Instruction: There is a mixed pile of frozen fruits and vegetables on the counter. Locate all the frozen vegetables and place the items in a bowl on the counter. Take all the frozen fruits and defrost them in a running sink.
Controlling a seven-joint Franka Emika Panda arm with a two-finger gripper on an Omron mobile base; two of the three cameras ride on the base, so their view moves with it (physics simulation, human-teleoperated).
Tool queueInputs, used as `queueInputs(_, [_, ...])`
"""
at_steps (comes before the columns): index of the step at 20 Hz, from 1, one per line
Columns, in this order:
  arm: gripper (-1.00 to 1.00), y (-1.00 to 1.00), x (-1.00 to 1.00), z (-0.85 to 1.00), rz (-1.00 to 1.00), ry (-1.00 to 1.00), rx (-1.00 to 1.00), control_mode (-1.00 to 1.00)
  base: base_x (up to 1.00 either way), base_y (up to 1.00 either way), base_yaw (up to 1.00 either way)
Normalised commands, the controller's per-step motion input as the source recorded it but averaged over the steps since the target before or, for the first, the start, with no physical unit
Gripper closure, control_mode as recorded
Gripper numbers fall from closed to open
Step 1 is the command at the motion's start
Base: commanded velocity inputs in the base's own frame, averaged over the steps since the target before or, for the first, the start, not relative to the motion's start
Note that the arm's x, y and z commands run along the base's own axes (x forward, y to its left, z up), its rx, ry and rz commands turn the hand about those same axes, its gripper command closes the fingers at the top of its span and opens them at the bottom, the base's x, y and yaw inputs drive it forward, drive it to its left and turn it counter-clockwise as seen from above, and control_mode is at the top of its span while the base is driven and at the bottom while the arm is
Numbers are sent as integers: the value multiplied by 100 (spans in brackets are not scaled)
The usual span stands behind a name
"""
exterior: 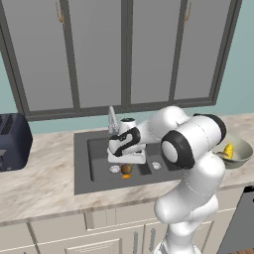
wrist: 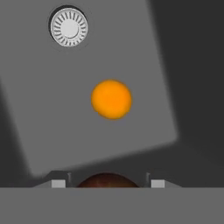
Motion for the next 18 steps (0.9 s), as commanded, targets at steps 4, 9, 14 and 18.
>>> queueInputs(4, [100,0,15,-22,0,0,-4,-100,0,0,0])
queueInputs(9, [100,0,18,-18,-1,0,-3,-100,0,0,0])
queueInputs(14, [100,0,23,-13,-2,0,-1,-100,0,0,0])
queueInputs(18, [100,0,25,-13,-2,0,-1,-100,0,0,0])
